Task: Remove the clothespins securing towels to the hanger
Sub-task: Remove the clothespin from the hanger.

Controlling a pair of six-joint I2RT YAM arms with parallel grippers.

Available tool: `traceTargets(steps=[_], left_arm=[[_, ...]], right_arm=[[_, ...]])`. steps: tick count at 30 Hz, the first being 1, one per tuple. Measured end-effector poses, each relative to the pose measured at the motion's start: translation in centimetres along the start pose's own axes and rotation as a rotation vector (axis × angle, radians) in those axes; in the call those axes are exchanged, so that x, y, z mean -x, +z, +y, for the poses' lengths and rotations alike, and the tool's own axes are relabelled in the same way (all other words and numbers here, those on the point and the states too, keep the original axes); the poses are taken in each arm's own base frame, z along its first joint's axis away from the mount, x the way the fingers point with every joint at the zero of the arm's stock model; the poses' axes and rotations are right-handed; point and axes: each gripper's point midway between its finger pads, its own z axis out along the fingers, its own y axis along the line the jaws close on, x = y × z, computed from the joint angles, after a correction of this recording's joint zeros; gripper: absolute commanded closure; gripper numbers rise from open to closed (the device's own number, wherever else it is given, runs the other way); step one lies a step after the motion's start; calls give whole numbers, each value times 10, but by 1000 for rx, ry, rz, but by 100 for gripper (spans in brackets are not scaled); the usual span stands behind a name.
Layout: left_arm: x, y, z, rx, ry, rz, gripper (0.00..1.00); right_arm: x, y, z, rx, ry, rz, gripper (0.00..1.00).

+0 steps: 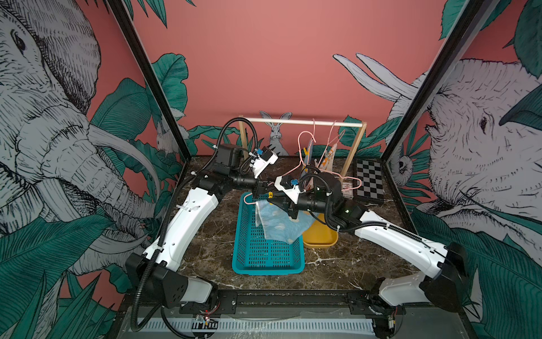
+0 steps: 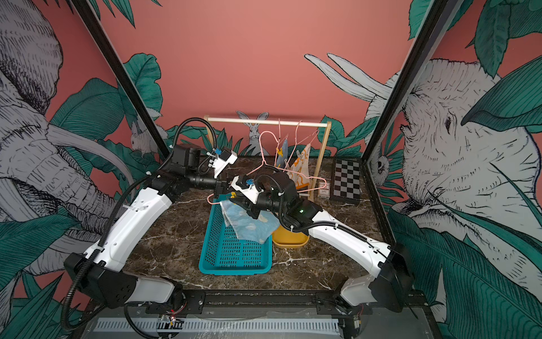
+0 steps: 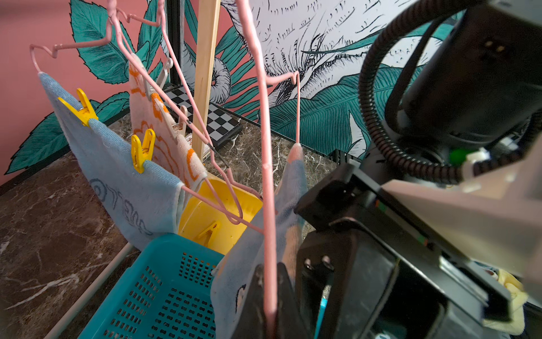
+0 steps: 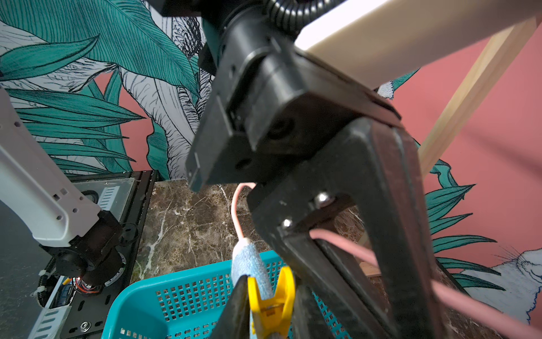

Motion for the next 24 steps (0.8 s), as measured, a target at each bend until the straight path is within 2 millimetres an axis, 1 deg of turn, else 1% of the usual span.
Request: traceTargets(steps=[3, 5, 9, 13, 14, 21, 24], left_arm=[[0, 0, 0, 0, 0, 0, 100], [0, 0, 0, 0, 0, 0, 100], [0, 0, 0, -1, 0, 0, 100], [0, 0, 0, -1, -1, 1, 100], [0, 0, 0, -1, -2, 1, 100], [-2, 1, 3, 10, -7, 8, 100], [-8, 4, 6, 9, -30, 26, 100]], right_arm=[[0, 0, 0, 0, 0, 0, 76], [0, 0, 0, 0, 2, 0, 79], [1, 0, 0, 1, 1, -1, 80], [2, 0, 0, 1, 1, -7, 97], [3, 0, 0, 3, 2, -9, 100], [6, -1, 3, 18, -8, -24, 100], [17, -4, 1, 6, -29, -56, 100]])
